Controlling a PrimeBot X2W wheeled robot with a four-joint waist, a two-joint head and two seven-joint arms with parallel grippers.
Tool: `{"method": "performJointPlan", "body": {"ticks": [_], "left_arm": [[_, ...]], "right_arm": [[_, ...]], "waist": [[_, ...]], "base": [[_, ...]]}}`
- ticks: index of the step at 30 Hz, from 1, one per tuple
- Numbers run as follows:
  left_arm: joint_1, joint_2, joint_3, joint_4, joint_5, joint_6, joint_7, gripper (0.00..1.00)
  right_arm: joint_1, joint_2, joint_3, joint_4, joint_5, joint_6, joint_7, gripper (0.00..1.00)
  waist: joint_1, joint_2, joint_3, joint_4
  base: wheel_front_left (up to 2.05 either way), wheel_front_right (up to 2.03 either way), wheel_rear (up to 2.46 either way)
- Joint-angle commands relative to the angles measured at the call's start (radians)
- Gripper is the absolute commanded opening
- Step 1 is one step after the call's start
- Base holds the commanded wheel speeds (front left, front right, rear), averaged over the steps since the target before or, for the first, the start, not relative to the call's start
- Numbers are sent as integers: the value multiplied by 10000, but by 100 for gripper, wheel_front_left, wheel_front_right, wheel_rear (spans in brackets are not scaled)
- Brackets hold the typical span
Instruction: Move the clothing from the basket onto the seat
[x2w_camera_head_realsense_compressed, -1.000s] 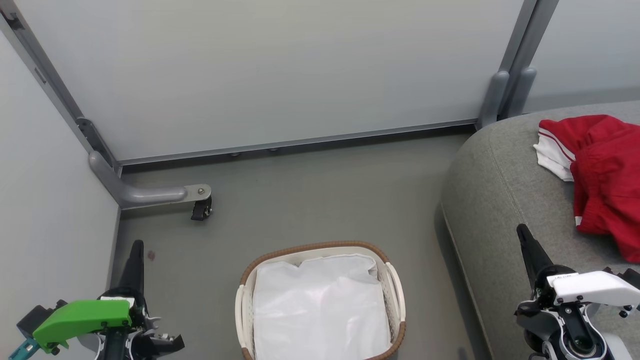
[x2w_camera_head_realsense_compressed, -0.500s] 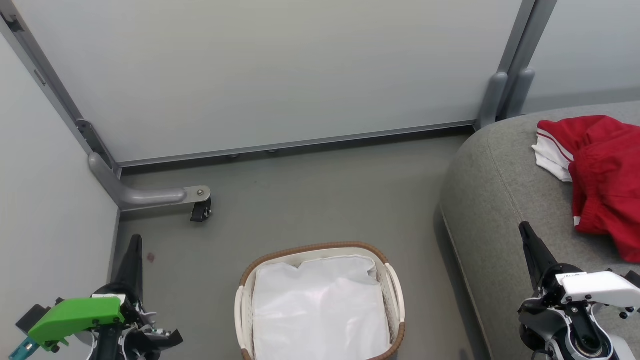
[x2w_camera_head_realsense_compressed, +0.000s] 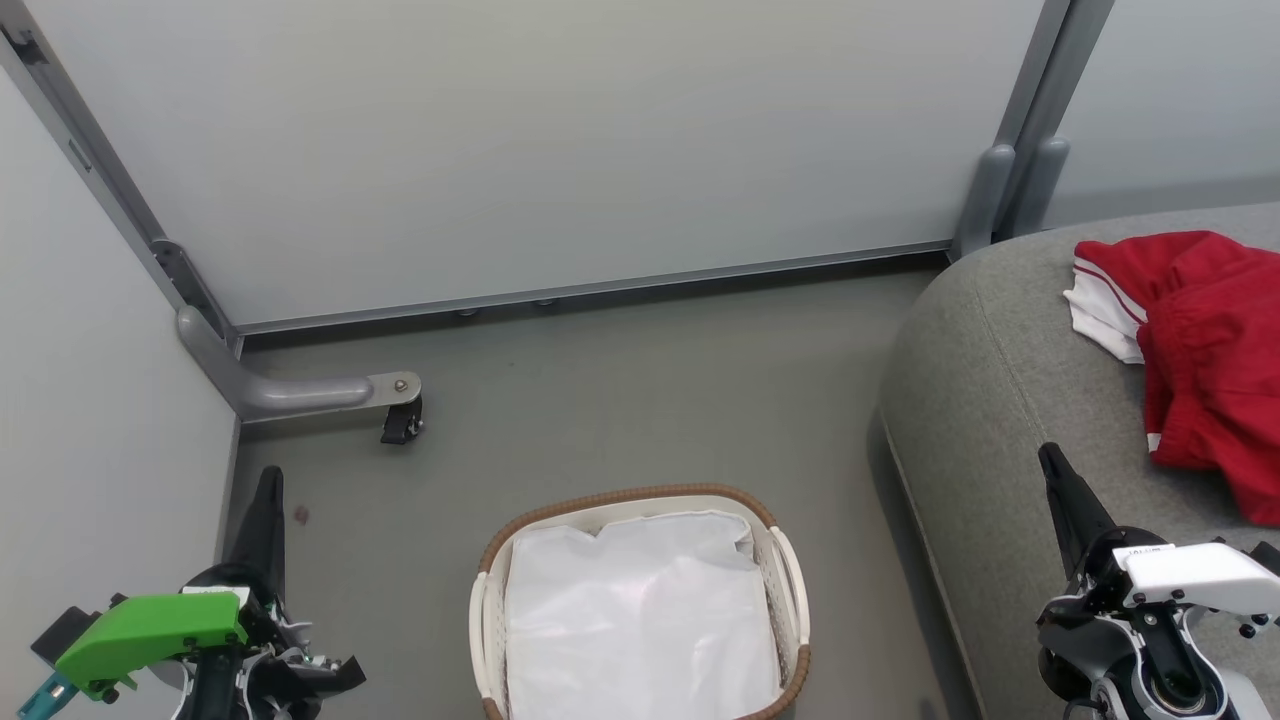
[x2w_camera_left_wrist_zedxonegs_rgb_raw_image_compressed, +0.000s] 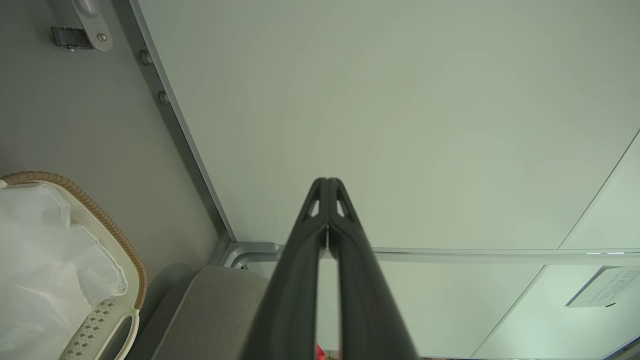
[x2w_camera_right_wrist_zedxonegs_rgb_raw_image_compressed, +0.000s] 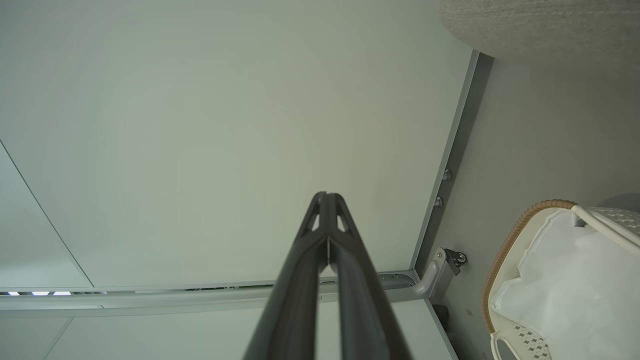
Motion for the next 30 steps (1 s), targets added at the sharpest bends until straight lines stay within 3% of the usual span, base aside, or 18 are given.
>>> {"method": "performJointPlan", "body": {"ticks": [1, 30], "left_arm": [[-108, 58, 25, -15, -34, -63, 35, 0], [-107, 58, 23, -17, -34, -63, 33, 0]], "right_arm": [[102, -59, -25, -34, 32, 0, 32, 0], [102, -59, -22, -34, 33, 0, 31, 0]], "waist": [[0, 0, 0, 0], [0, 0, 0, 0]], "base": [[0, 0, 0], [0, 0, 0]]}}
